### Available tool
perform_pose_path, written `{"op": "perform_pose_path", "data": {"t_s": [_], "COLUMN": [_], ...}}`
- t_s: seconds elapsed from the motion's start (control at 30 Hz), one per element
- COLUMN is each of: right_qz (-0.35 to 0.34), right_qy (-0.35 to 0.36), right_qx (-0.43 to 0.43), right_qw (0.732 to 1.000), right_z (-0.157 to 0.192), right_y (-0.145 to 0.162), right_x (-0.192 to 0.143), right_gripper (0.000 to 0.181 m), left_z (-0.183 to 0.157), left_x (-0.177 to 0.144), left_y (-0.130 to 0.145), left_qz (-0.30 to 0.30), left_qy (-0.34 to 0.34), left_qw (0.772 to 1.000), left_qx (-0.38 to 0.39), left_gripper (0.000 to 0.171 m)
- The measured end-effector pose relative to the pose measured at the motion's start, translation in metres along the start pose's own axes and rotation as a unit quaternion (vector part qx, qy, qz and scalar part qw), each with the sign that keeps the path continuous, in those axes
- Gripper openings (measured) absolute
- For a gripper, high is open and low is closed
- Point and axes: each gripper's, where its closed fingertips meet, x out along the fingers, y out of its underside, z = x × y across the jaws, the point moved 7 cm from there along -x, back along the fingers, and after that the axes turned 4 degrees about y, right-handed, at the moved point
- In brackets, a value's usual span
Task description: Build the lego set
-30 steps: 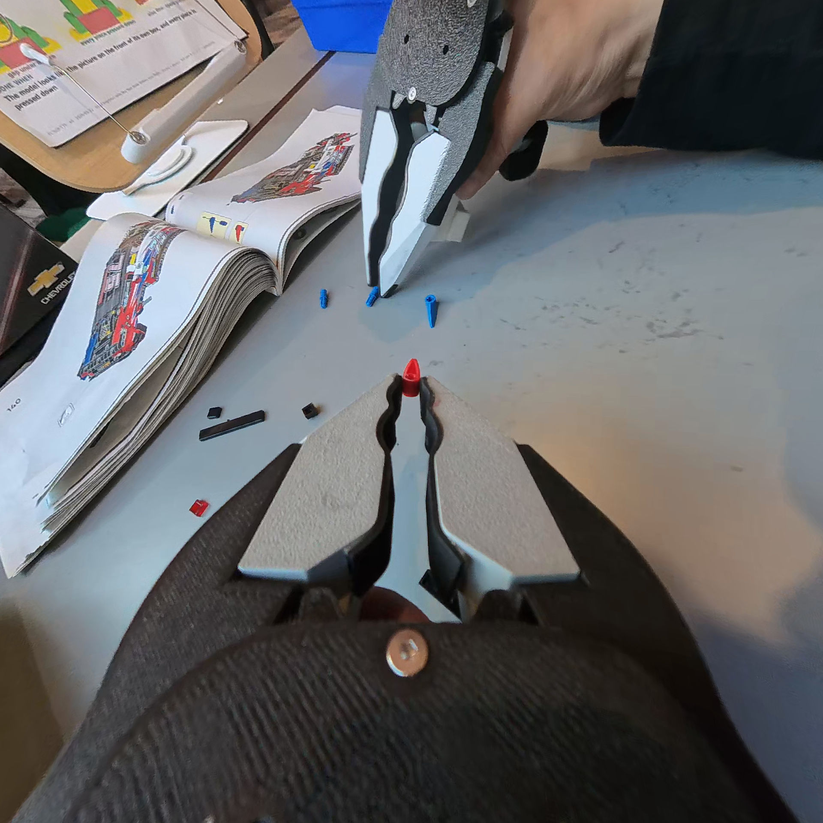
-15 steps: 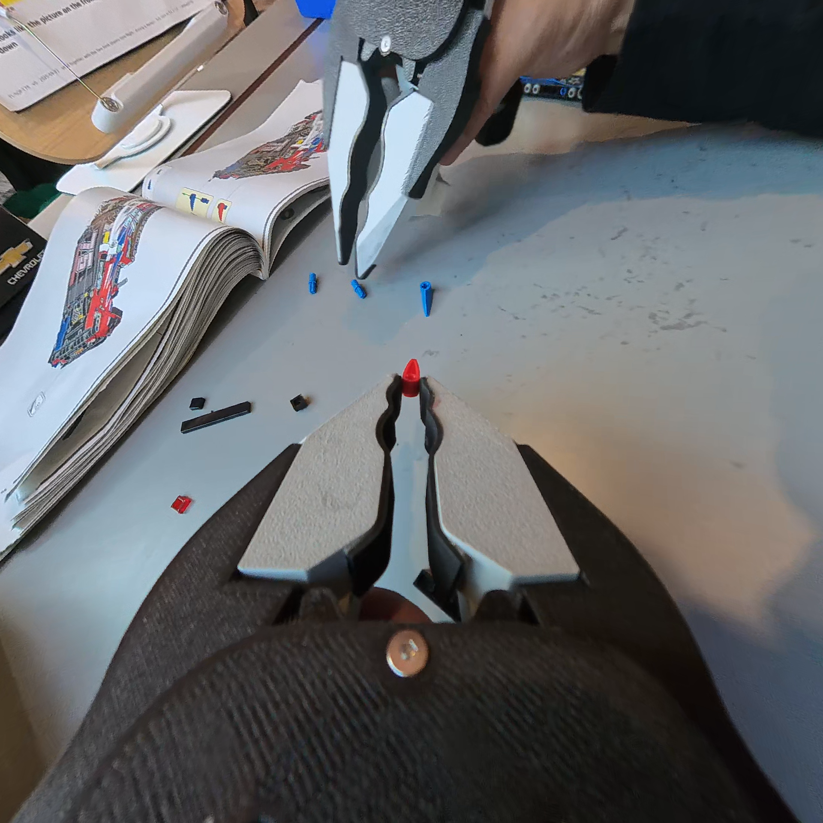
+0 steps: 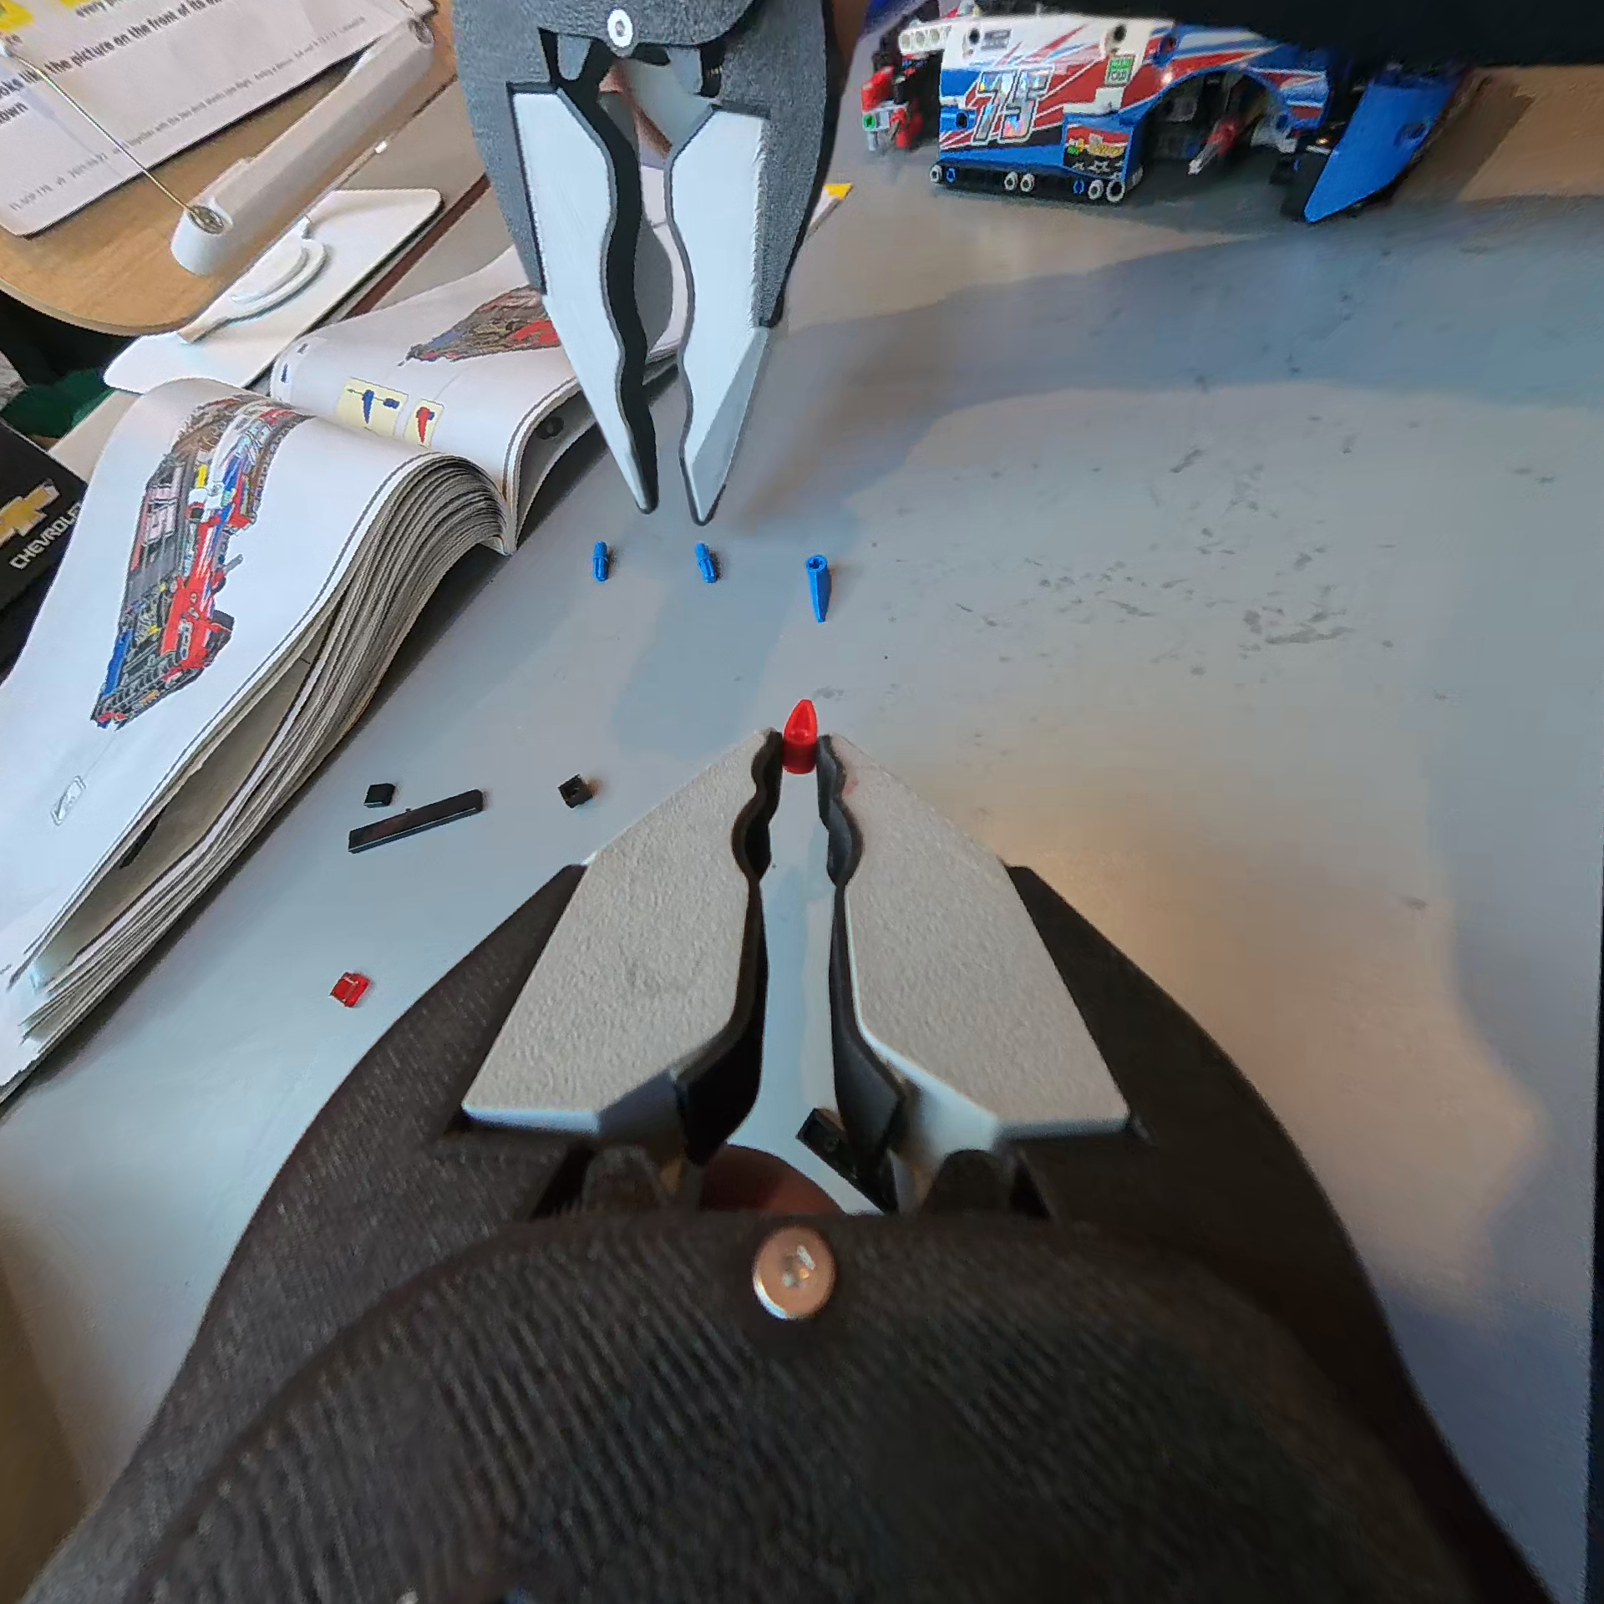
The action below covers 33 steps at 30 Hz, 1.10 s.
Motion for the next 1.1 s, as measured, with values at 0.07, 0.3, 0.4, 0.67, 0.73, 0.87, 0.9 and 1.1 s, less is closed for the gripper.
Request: {"op": "perform_pose_path", "data": {"t_s": [0.07, 0.3, 0.4, 0.67, 0.73, 0.87, 0.9, 1.1], "right_qz": [-0.001, -0.009, -0.013, -0.025, -0.024, -0.028, -0.030, 0.019], "right_qy": [-0.021, -0.052, -0.064, -0.091, -0.082, -0.078, -0.082, -0.114], "right_qx": [-0.010, -0.017, -0.013, 0.007, -0.006, -0.020, -0.030, -0.111], "right_qw": [1.000, 0.998, 0.998, 0.996, 0.996, 0.996, 0.996, 0.987], "right_z": [0.000, -0.002, -0.005, 0.003, 0.001, -0.006, -0.007, -0.008], "right_y": [-0.002, 0.001, 0.005, 0.007, 0.008, 0.002, -0.002, -0.014], "right_x": [0.003, 0.012, 0.013, 0.016, 0.016, 0.013, 0.013, 0.022], "right_gripper": [0.014, 0.014, 0.013, 0.015, 0.014, 0.015, 0.014, 0.012], "left_z": [0.000, -0.001, -0.003, -0.003, -0.004, -0.004, -0.004, -0.006], "left_x": [0.000, 0.001, 0.002, 0.006, 0.006, 0.006, 0.006, 0.007], "left_y": [0.000, 0.000, 0.001, 0.003, 0.003, 0.004, 0.003, 0.003], "left_qz": [-0.001, 0.003, 0.005, 0.015, 0.015, 0.018, 0.018, 0.018], "left_qy": [0.000, 0.005, 0.010, 0.012, 0.015, 0.013, 0.013, 0.014], "left_qw": [1.000, 1.000, 1.000, 1.000, 1.000, 1.000, 1.000, 1.000], "left_qx": [0.000, 0.001, 0.002, 0.003, -0.001, 0.001, 0.001, 0.004], "left_gripper": [0.004, 0.004, 0.004, 0.004, 0.004, 0.004, 0.004, 0.004]}}
